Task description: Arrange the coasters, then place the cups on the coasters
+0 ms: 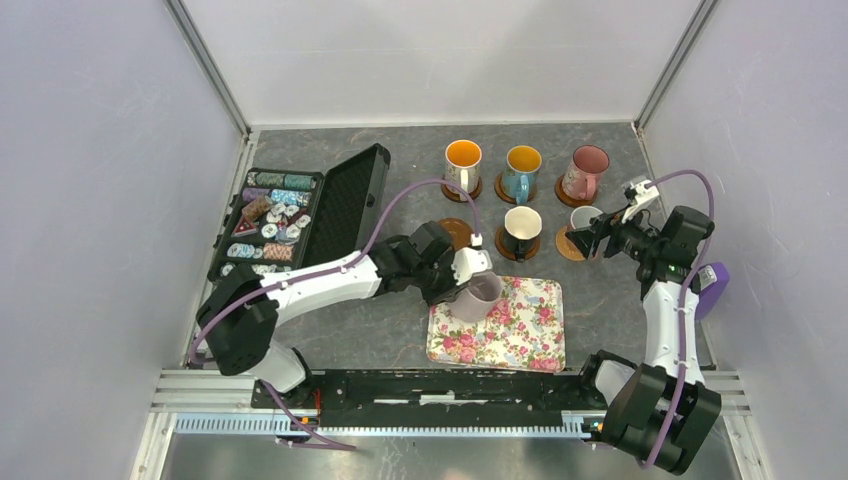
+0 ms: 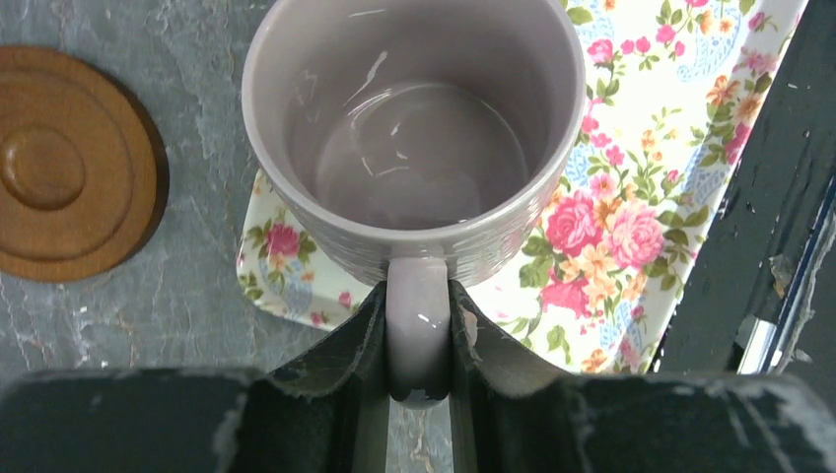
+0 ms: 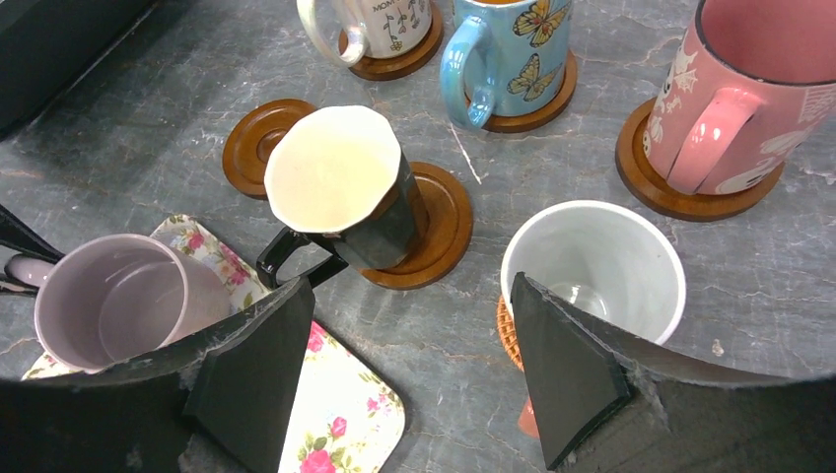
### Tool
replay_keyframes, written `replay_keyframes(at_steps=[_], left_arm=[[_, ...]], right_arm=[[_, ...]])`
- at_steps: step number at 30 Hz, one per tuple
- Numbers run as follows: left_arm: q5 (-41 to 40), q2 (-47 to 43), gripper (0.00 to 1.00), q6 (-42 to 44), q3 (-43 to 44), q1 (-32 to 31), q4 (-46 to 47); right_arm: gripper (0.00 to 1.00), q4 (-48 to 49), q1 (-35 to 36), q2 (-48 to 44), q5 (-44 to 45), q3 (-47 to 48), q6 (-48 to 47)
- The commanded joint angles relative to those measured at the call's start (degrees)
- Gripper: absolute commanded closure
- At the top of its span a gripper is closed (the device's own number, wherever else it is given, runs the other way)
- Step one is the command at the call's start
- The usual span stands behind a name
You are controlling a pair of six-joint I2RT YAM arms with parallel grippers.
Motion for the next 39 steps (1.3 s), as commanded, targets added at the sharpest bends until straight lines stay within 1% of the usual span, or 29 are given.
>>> replay_keyframes(at_steps=[1,2,3,8,11,15,19,22,24,26,28,30,31,32,35,39], left_arm=[[0.2,3.0,0.98,0.3,1.1,-2.0,4.0],[-1.0,4.5,0.98,1.0,1.6,-2.4,2.6],[-1.6,5.5,0.95,1.4,2.2,-2.5,0.5],[-4.8,9.0,0.78,2.2,5.3,-3.0,-3.9],[-7.0,11.2,0.71,2.4,7.7,-3.8,-6.0],[-9.0,13.2,0.63,1.2,10.8,-4.3,-7.4],[-8.5,13.4,0.57,1.2,11.6,-4.8,-7.3],[-8.2,13.3,0.48,0.9,12.3,-4.9,-7.5],[-8.1,13.1,0.47,0.8,12.6,-5.0,-7.6],[-8.0,13.3,0.5,0.8,12.6,-5.0,-7.5],[-8.1,13.8,0.59,0.6,12.9,-5.0,-7.9],[-8.0,14.0,0.78,0.1,13.4,-5.1,-8.5],[-8.0,13.7,0.91,-0.5,13.6,-5.1,-8.8],[-8.0,13.0,0.97,-1.1,13.7,-5.0,-8.6],[-6.7,9.4,0.98,-3.9,13.0,-4.8,-7.4],[-7.3,2.8,0.98,-7.4,10.2,-4.6,-2.3]], right_arm=[[0.2,-1.1,-0.2,0.1,0.5,3.5,-2.2],[0.2,-1.5,-0.3,0.0,0.5,3.5,-2.6],[0.2,-1.8,-0.3,0.0,0.5,3.5,-2.8],[0.2,-2.1,-0.3,0.1,0.3,3.3,-3.2],[0.2,-1.9,-0.3,0.2,0.2,3.2,-3.0],[0.2,-2.0,-0.3,0.0,0.3,3.0,-3.1],[0.19,-2.3,-0.3,-0.5,0.1,2.5,-3.1],[0.19,-2.6,-0.3,-0.8,0.1,2.3,-3.3],[0.19,-2.6,-0.3,-1.0,0.1,2.1,-3.4],[0.19,-2.5,-0.3,-1.0,0.1,1.9,-3.4],[0.19,-2.6,-0.3,-1.0,0.1,1.9,-3.3],[0.19,-2.5,-0.3,-1.1,0.1,1.9,-3.3],[0.19,-2.6,-0.3,-1.1,0.1,1.9,-3.3],[0.19,-2.7,-0.3,-1.0,0.2,1.9,-3.4],[0.19,-3.0,-0.3,-1.2,0.2,1.9,-3.6],[0.19,-2.9,-0.3,-1.1,0.0,1.8,-3.4]])
